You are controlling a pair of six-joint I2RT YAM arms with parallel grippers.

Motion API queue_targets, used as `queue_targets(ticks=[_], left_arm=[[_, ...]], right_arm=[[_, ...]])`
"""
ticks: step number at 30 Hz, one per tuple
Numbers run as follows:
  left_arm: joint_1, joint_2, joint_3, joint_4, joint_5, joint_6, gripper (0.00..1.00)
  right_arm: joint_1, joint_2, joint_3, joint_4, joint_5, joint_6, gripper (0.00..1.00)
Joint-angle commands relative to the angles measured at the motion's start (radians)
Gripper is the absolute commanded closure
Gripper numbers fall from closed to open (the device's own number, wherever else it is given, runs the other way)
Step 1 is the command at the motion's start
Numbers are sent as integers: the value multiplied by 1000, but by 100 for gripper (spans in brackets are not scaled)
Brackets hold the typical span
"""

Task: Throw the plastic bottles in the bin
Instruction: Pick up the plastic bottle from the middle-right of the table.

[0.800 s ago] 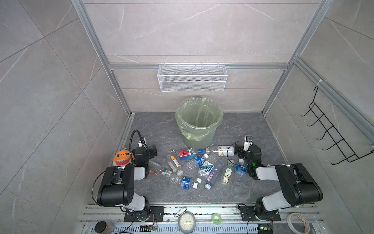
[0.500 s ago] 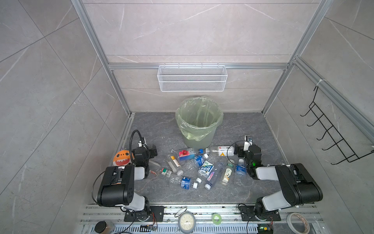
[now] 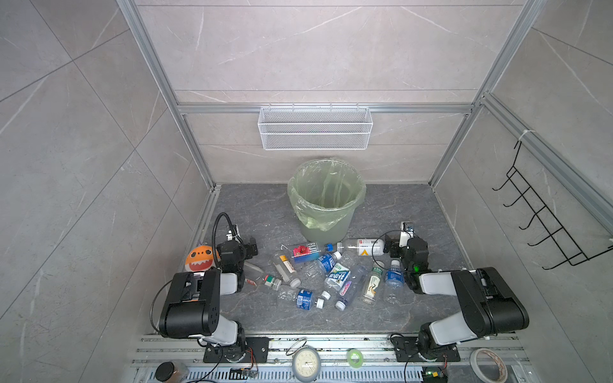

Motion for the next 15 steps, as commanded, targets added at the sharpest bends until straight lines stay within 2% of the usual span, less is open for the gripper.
queue_targets(ticks=[1, 5, 8, 12, 15], left_arm=[[6, -2, 18, 15, 20, 7, 0], [2, -23, 25, -5, -33, -1, 0], [-3, -88, 42, -93, -75, -12, 0], [-13, -175, 66, -244, -88, -39, 0], [-32, -242, 86, -346, -160, -90, 0]], right_arm=[[3, 7, 18, 12, -10, 1, 1], [3, -1, 18, 8, 7, 3, 1], [9, -46, 30, -67, 74, 26, 1], [27, -37, 43, -71, 101, 13, 1], [27, -31, 49, -75, 106, 16, 1]])
